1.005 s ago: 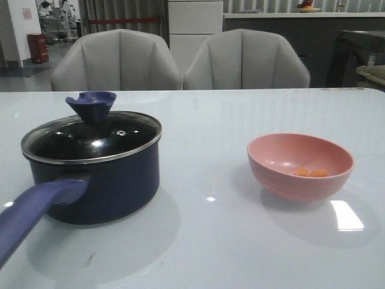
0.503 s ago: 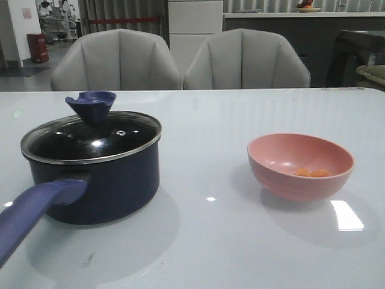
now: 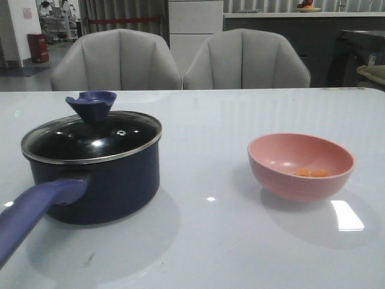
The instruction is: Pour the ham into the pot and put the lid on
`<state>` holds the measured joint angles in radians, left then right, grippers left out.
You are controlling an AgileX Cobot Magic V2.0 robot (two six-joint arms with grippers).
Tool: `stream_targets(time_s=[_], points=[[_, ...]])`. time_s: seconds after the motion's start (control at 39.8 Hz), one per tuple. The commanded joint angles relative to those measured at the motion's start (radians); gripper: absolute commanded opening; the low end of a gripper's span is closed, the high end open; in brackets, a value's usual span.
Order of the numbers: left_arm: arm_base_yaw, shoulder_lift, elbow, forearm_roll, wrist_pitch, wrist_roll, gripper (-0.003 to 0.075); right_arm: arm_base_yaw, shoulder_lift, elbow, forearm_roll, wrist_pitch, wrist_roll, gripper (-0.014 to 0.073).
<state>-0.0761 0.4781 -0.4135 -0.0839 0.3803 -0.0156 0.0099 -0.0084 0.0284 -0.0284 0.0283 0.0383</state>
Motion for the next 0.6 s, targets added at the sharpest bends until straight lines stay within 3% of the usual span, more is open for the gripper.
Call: stream_targets(time_s=[0.0, 0.1, 0.3, 0.58], points=[[-0.005, 0.032, -0.02, -0.079, -0.114, -0.007, 0.0644, -0.005, -0.02, 0.008, -0.012, -0.076, -0.001, 0.0158], [-0.008, 0.07, -0.078, -0.094, -0.083, 0.005, 0.0622, -0.005, -0.02, 0.008, -0.012, -0.076, -0.001, 0.0158], [-0.032, 0.27, -0.343, -0.082, 0.159, 0.056, 0.0571, -0.005, -0.02, 0.008, -0.012, -0.076, -0.001, 0.0158], [-0.154, 0.578, -0.634, -0.073, 0.338, 0.082, 0.0557, -0.005, -0.02, 0.008, -0.012, -0.076, -0.001, 0.0158]])
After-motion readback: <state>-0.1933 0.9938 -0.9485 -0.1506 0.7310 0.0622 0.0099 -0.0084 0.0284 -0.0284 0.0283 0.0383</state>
